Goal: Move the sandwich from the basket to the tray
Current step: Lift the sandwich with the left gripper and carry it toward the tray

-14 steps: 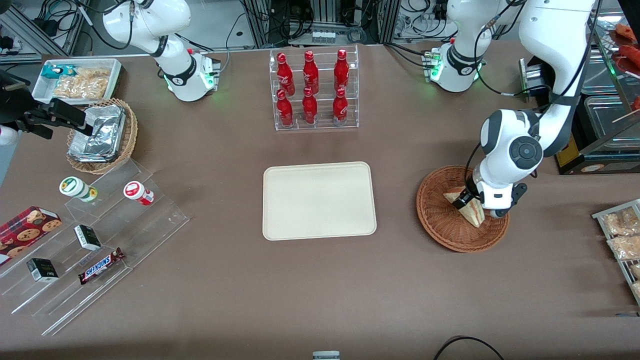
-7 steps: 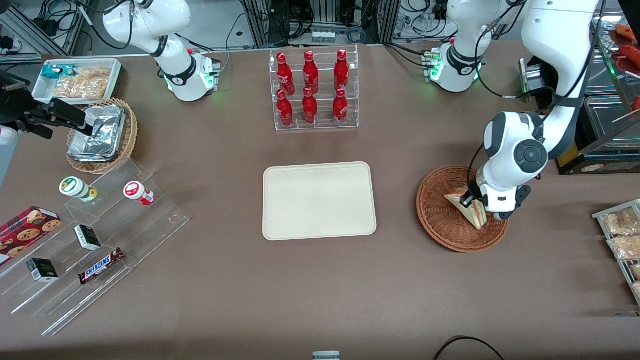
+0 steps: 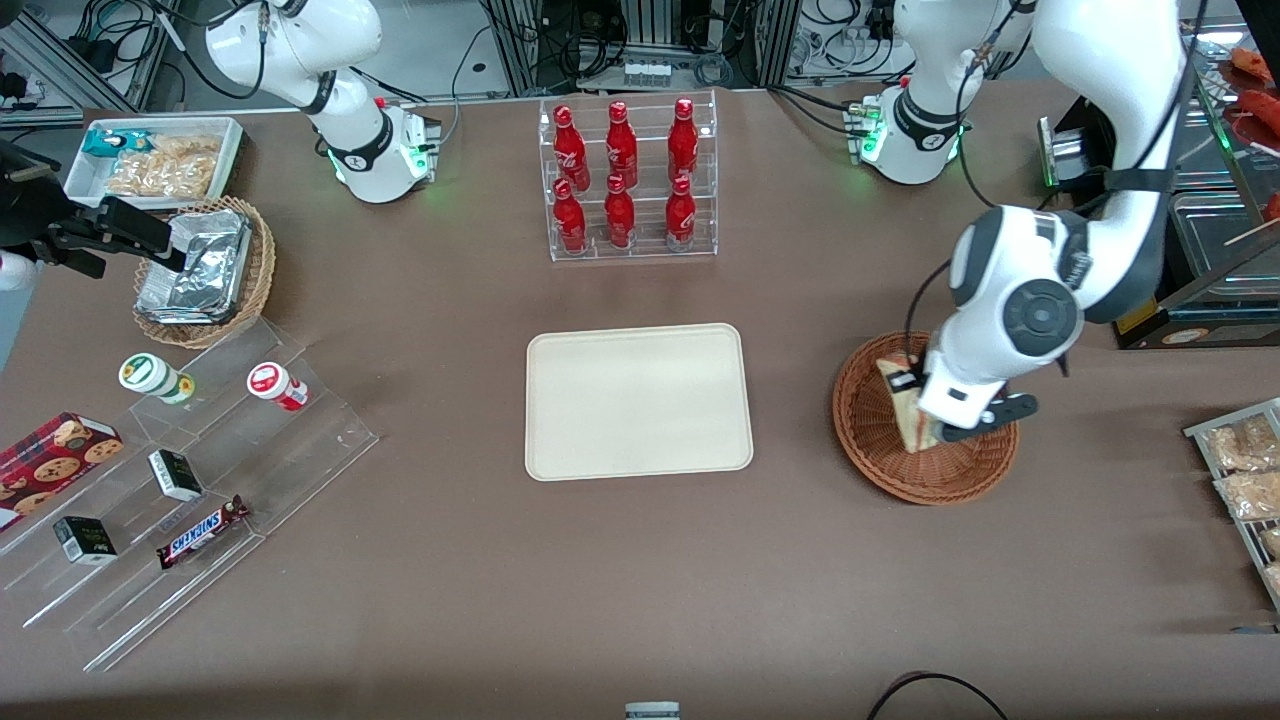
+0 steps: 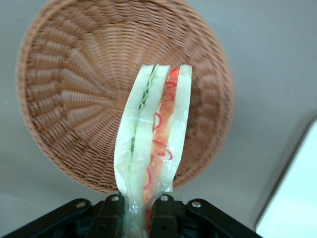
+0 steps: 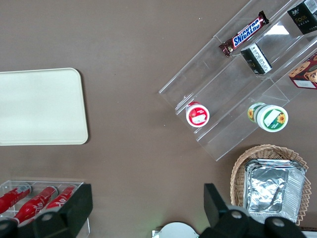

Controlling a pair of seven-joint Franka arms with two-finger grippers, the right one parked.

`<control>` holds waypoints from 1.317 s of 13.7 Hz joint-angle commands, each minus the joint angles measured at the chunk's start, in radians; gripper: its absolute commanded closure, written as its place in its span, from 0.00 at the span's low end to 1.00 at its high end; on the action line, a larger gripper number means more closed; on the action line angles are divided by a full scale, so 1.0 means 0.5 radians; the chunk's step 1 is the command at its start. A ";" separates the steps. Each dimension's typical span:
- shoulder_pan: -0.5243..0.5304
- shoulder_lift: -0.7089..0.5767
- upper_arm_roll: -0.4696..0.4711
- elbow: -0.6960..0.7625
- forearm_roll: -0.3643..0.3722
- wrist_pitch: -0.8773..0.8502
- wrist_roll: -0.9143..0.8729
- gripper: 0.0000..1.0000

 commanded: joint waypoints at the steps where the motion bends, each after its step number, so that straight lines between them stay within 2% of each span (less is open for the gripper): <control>1: -0.190 0.035 0.007 0.054 0.006 -0.021 -0.069 0.96; 6: -0.562 0.284 0.007 0.201 0.018 0.181 -0.486 0.96; 8: -0.690 0.458 0.007 0.387 0.003 0.184 -0.590 0.96; 14: -0.936 0.811 -0.030 0.820 -0.040 0.221 -0.851 0.97; 18: -1.013 0.965 -0.033 1.039 -0.043 0.221 -0.898 0.97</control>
